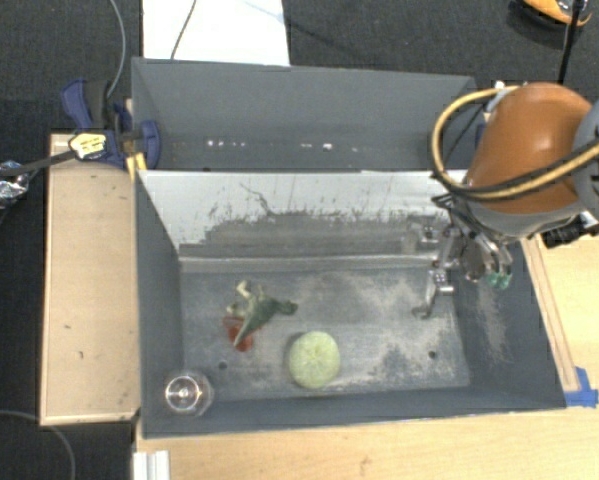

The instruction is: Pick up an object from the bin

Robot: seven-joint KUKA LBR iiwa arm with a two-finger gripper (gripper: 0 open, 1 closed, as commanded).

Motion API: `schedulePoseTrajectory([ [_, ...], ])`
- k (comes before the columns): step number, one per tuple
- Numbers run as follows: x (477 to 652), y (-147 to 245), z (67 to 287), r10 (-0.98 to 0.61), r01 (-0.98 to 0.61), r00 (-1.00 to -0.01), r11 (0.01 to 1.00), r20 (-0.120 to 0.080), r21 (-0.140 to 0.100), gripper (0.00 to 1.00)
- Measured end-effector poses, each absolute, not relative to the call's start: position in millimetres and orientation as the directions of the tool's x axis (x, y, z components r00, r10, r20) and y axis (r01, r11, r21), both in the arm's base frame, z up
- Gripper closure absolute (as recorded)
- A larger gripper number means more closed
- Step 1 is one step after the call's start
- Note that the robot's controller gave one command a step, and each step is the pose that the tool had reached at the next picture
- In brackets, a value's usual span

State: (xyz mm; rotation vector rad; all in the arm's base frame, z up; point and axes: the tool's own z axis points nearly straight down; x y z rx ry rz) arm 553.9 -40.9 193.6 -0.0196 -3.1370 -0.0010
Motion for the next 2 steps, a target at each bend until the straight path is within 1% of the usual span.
schedulePoseTrajectory([
  [1, 555.1, -41, 198, 0.012, 0.012, -1.000, 1.000, -0.003, 0.000, 0.00],
  [2, 551.4, -9, 166, 0.017, 0.017, -1.000, 1.000, -0.012, -0.002, 0.00],
])
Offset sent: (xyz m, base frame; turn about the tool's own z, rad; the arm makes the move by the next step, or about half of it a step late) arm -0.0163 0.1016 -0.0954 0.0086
